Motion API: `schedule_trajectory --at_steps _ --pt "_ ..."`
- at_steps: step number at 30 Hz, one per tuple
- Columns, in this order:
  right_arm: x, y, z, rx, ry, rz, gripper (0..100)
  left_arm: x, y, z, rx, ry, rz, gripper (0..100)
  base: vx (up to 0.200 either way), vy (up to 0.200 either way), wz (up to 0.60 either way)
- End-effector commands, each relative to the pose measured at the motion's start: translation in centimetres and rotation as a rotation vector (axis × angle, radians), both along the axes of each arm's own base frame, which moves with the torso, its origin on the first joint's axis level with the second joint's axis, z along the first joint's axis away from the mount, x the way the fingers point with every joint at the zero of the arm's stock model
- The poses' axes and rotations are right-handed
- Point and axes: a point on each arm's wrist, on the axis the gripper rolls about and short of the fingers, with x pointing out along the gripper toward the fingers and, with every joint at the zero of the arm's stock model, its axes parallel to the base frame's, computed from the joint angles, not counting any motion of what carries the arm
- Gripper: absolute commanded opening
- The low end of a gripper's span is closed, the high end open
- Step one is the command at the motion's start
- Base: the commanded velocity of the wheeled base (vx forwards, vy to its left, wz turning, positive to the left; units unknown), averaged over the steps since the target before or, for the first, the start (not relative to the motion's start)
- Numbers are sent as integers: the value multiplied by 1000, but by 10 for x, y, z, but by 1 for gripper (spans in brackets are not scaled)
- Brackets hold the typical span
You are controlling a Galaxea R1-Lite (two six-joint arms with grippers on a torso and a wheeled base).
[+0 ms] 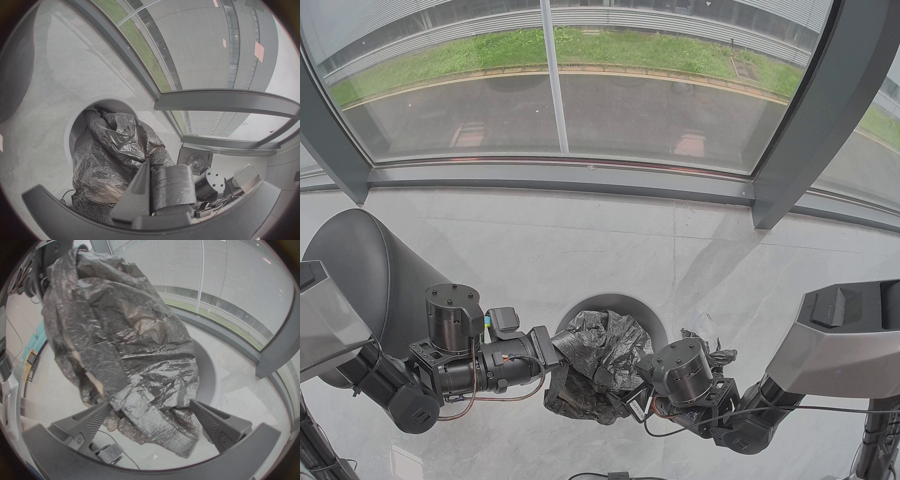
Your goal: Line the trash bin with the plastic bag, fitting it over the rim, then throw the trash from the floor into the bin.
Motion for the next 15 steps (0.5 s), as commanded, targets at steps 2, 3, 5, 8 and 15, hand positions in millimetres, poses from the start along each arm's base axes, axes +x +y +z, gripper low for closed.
schedule_trajectory --at_steps 2,3,5,8,15 --pt "14 6 -10 -27 -34 -66 100 0 0 0 0 0 0 0 0 0 0" --pt "16 7 -10 -39 -52 -87 100 0 0 0 -1 -1 0 0 0 0 0" --pt "19 8 -11 -61 -80 -114 100 0 0 0 -1 -1 0 0 0 0 0" --pt "21 11 -11 -71 -104 -135 100 0 0 0 -1 -1 0 0 0 0 0" --pt "19 17 -4 -78 -209 -186 100 0 0 1 -2 -4 0 0 0 0 0"
